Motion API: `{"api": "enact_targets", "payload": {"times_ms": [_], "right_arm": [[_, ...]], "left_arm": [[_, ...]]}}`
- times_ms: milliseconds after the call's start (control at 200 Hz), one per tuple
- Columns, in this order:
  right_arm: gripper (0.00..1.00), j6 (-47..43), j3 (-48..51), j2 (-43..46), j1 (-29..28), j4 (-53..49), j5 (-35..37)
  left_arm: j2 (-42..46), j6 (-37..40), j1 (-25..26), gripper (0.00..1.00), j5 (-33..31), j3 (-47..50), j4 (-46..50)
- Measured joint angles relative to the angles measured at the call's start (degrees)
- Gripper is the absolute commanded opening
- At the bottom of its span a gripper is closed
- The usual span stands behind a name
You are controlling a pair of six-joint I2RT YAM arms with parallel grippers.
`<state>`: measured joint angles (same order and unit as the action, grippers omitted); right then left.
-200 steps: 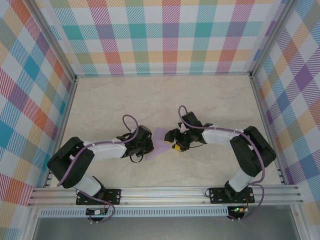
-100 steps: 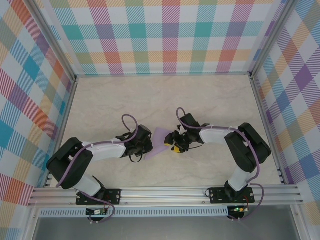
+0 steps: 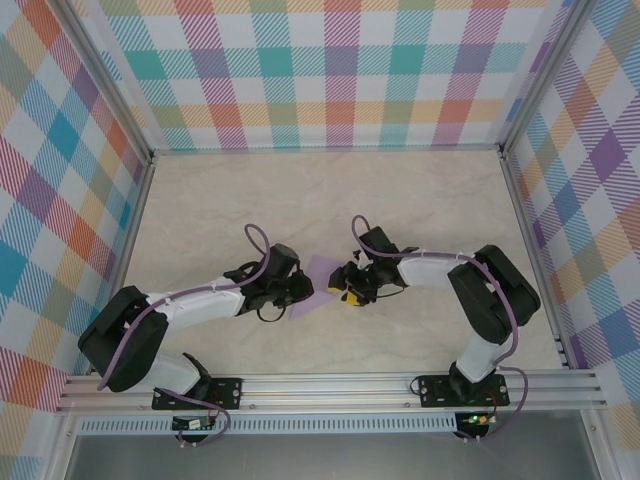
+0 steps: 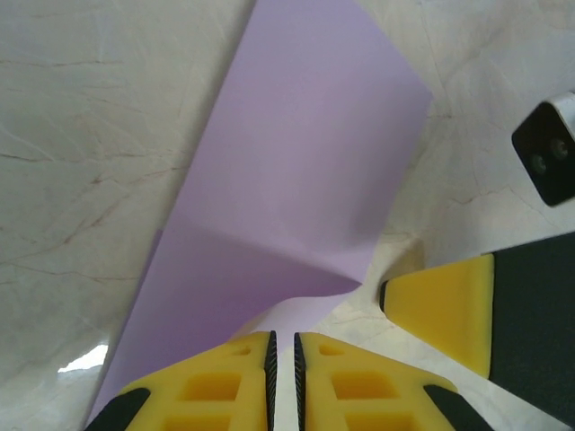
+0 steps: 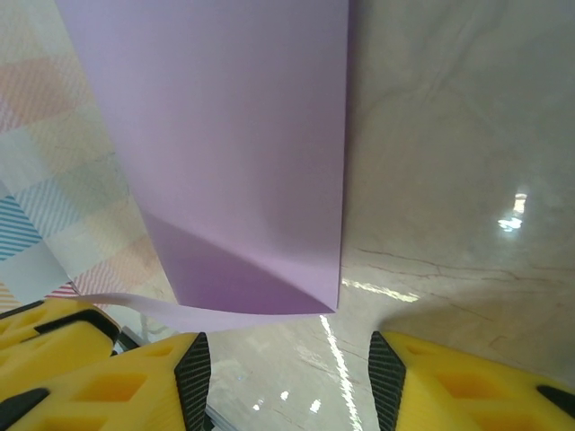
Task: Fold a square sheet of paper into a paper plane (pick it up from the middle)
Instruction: Third fold the triangle at the center of the table, then fourth fold the wing at the center of the table.
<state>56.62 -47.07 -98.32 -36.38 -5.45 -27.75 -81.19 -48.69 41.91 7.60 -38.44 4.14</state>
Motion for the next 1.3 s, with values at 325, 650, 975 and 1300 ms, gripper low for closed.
{"api": "enact_targets", "payload": {"times_ms": [325,650,975,1300], "right_arm": [[0.52,0.2,-0.31,-0.28,-0.11,0.09,0.0],[0.52,0.63,-0.33,-0.28,-0.17,0.09,0.0],[0.5,1.81,-0.63,-0.42,-0.48,0.63,-0.02],[0.45,3.04,-1.2,-1.42,-0.66,2.21,-0.42]], "left_arm": [[-5.14,1.88,0.33,0.1,1.22,-1.9,1.79],[-6.84,1.81,0.33,0.08,-3.17,-1.92,4.55],[-7.39,1.57,0.39,0.08,-4.26,-2.12,4.96],[-7.5,0.74,0.39,0.07,-4.26,-2.23,5.05]]}}
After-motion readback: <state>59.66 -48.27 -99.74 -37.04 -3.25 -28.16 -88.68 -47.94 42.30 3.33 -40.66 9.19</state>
